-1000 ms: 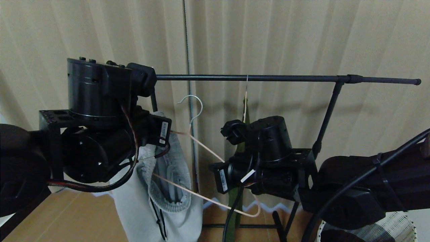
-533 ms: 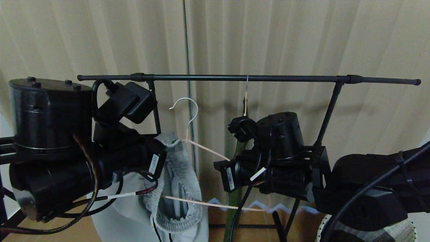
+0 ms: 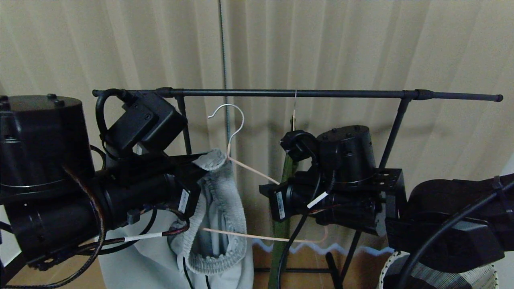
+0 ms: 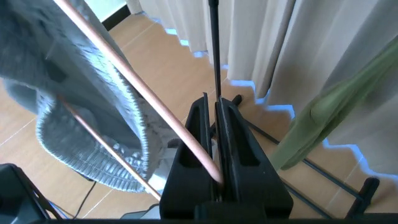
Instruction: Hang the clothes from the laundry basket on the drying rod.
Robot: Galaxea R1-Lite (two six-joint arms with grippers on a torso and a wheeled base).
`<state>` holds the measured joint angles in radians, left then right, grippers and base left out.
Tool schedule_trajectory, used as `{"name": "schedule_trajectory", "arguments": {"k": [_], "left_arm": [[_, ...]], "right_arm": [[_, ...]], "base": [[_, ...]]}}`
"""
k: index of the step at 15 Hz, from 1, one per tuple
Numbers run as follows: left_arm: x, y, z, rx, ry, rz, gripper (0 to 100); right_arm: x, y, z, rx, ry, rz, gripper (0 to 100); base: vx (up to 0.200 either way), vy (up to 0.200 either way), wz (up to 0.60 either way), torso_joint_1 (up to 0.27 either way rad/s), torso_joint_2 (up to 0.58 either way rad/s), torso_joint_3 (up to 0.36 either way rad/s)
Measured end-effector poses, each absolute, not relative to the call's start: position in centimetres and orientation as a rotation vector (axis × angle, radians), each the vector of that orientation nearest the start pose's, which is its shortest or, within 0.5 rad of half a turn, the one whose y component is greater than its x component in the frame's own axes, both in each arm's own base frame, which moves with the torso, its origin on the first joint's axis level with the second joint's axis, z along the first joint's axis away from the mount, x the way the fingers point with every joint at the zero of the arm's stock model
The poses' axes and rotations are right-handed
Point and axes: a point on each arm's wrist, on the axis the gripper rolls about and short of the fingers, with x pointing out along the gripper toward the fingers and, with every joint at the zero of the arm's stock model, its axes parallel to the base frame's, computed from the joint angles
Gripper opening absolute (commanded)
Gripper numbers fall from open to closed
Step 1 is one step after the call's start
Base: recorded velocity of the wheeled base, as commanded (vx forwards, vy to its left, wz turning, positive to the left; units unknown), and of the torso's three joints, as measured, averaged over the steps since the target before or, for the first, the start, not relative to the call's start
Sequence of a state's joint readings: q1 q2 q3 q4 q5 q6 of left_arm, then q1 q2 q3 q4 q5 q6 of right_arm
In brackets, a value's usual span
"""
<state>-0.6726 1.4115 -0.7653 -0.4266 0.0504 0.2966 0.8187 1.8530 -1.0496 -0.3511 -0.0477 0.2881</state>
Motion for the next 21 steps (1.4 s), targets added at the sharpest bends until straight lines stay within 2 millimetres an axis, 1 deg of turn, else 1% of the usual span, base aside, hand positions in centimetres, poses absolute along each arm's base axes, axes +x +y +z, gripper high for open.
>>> {"name": "schedule_trajectory", "arguments": {"k": [3, 6, 11, 16, 17, 21], "left_arm": [[18.7, -14.7, 23.6, 0.356, 0.089, -0.649, 0], [18.0, -14.4, 23.0, 0.364, 0.086, -0.76, 0], [18.2, -12.4, 21.6, 0.438, 0.122, -0.707, 0], [18.3, -12.1, 21.1, 0.461, 0.132, -0.696, 0], [18.3, -12.1, 21.1, 0.462, 0.132, -0.696, 100], [18.2, -12.2, 21.2, 0.462, 0.127, -0.704, 100]], "right_arm": [[24.4, 25.8, 17.0, 0.077, 0.52, 0.686, 0], [25.3, 25.3, 17.3, 0.084, 0.51, 0.662, 0], [25.5, 24.4, 18.4, 0.101, 0.474, 0.633, 0], [24.9, 23.7, 19.9, 0.113, 0.431, 0.615, 0], [24.7, 23.6, 20.0, 0.114, 0.428, 0.615, 0], [24.6, 23.5, 20.3, 0.12, 0.416, 0.615, 0]], "base": [[0.0, 0.0, 0.0, 0.0, 0.0, 0.0], [0.0, 0.0, 0.0, 0.0, 0.0, 0.0], [0.0, 0.0, 0.0, 0.0, 0.0, 0.0], [0.0, 0.0, 0.0, 0.0, 0.0, 0.0], [0.0, 0.0, 0.0, 0.0, 0.0, 0.0], [0.0, 0.0, 0.0, 0.0, 0.0, 0.0]]}}
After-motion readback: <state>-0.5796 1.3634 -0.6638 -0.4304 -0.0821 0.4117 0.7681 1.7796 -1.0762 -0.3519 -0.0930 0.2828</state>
